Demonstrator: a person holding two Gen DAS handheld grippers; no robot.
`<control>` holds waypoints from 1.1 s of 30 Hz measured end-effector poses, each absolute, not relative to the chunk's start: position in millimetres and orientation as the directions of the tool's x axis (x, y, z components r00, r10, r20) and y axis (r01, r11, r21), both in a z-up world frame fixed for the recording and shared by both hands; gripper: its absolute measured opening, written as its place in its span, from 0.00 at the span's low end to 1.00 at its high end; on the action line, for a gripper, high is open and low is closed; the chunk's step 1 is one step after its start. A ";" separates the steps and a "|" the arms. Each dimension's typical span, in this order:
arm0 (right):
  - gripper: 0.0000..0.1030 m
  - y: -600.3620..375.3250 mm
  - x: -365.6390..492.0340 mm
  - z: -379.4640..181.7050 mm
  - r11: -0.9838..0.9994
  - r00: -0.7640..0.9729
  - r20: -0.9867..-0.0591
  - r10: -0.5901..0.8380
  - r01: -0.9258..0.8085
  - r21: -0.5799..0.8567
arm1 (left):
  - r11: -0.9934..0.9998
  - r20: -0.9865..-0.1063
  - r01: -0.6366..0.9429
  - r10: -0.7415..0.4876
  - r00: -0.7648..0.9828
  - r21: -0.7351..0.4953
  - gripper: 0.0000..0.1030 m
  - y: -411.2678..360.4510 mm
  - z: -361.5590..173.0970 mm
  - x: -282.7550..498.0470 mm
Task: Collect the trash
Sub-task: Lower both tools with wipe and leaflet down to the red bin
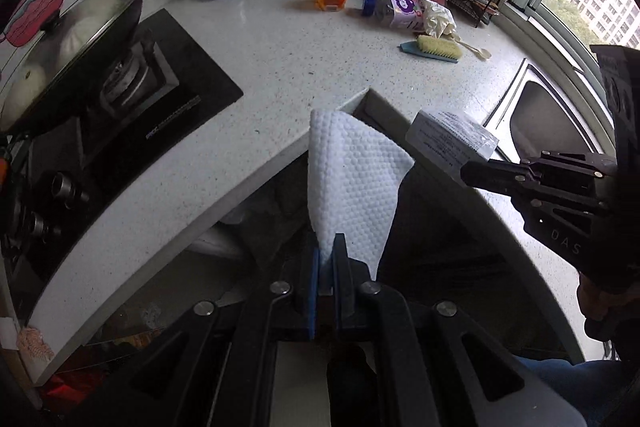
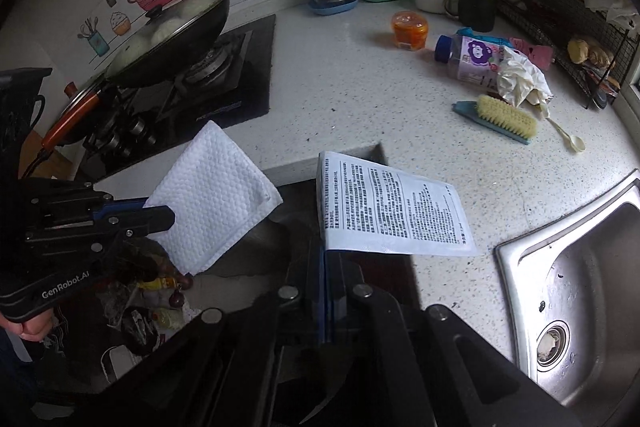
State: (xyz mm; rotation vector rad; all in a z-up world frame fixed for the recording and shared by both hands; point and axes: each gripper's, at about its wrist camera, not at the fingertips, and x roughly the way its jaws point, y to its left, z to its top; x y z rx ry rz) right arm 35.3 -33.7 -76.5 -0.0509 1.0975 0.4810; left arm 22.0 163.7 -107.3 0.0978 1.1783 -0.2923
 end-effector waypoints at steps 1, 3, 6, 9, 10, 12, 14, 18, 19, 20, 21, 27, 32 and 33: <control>0.00 -26.3 30.1 -80.2 0.893 0.357 -0.866 0.351 -0.404 0.196 | 0.959 -0.921 0.272 -0.170 0.351 -0.074 0.05 173.1 -109.2 13.7; 0.00 -11.3 21.3 -89.8 0.887 0.337 -0.872 0.355 -0.417 0.199 | 0.961 -0.923 0.265 -0.172 0.345 -0.080 0.05 189.9 -116.1 -2.2; 0.00 11.3 9.2 -109.0 0.880 0.311 -0.887 0.341 -0.437 0.185 | 0.963 -0.932 0.253 -0.170 0.320 -0.089 0.05 205.0 -134.8 -18.2; 0.00 22.5 4.2 -135.6 0.878 0.272 -0.904 0.329 -0.441 0.186 | 0.969 -0.946 0.228 -0.163 0.280 -0.099 0.05 213.2 -164.2 -27.8; 0.00 24.6 4.4 -146.0 0.879 0.262 -0.910 0.322 -0.440 0.184 | 0.972 -0.952 0.215 -0.155 0.266 -0.098 0.05 215.4 -177.2 -29.7; 0.00 27.7 6.2 -171.2 0.882 0.238 -0.921 0.307 -0.436 0.181 | 0.975 -0.958 0.192 -0.156 0.239 -0.111 0.05 217.3 -204.6 -30.8; 0.00 29.3 11.5 -198.5 0.888 0.219 -0.932 0.287 -0.427 0.173 | 0.978 -0.964 0.166 -0.157 0.214 -0.122 0.05 218.2 -233.8 -28.6; 0.00 29.6 26.0 -259.0 0.892 0.178 -0.946 0.270 -0.416 0.176 | 0.978 -0.962 0.145 -0.180 0.204 -0.152 0.05 217.2 -292.8 -18.3; 0.00 28.8 31.0 -276.3 0.893 0.167 -0.948 0.270 -0.412 0.182 | 0.977 -0.963 0.145 -0.182 0.200 -0.154 0.05 217.3 -310.3 -14.4; 0.00 27.4 36.2 -294.3 0.895 0.160 -0.950 0.269 -0.405 0.185 | 0.978 -0.965 0.140 -0.177 0.195 -0.152 0.05 217.6 -328.4 -10.2; 0.00 25.4 41.4 -315.1 0.899 0.155 -0.954 0.258 -0.400 0.178 | 0.979 -0.966 0.138 -0.175 0.190 -0.151 0.05 217.5 -346.4 -6.3; 0.00 17.6 75.9 -448.4 0.909 0.103 -0.972 0.213 -0.387 0.158 | 0.978 -0.972 0.152 -0.168 0.164 -0.143 0.05 216.0 -448.8 8.2; 0.01 17.8 103.3 -525.8 0.913 0.085 -0.987 0.134 -0.399 0.090 | 0.981 -0.983 0.153 -0.138 0.120 -0.119 0.05 212.9 -504.2 18.5; 0.04 17.9 105.1 -534.1 0.912 0.088 -0.989 0.123 -0.402 0.078 | 0.980 -0.983 0.154 -0.142 0.116 -0.124 0.05 212.2 -508.8 20.7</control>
